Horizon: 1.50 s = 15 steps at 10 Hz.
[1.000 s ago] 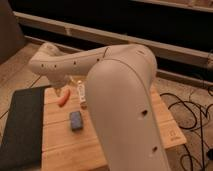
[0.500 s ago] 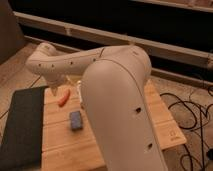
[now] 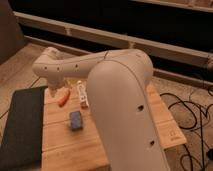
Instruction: Place the pepper on the white sponge
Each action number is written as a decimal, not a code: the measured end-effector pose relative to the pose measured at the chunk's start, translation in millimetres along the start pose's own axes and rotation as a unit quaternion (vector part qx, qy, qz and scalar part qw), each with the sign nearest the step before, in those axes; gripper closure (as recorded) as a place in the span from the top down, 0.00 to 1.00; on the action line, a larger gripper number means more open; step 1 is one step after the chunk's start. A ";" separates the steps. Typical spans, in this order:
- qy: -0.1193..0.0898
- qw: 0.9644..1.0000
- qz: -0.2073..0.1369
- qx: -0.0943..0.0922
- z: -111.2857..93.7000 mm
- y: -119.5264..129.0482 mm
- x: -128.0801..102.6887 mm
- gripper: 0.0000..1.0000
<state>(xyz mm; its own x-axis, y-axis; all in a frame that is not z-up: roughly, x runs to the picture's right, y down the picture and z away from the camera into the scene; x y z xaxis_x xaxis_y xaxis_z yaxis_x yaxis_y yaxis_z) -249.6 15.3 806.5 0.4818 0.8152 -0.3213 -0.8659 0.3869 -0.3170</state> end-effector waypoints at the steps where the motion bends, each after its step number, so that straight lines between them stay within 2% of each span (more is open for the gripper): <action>1: -0.004 1.000 0.004 -0.008 6.3 -2.3 0.1 0.65; 4: -0.010 0.999 -0.022 -0.022 20.8 -4.2 -5.8 0.65; 6: -0.010 0.998 -0.052 -0.023 23.4 -4.5 -22.6 0.65; 8: -0.004 0.996 -0.080 -0.027 32.1 6.0 -39.8 0.65; 9: 0.002 0.996 -0.085 -0.033 40.1 10.4 -43.8 0.65; 11: 0.029 0.995 -0.080 -0.042 66.0 11.5 -38.1 0.65; 15: 0.067 0.995 -0.050 -0.049 95.8 -2.0 -25.1 0.65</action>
<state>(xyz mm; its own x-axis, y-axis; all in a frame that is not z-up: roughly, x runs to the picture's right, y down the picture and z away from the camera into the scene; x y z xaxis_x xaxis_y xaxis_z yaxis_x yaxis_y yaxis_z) -272.8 35.4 900.7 0.5834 0.7084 -0.3974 -0.7990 0.4128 -0.4372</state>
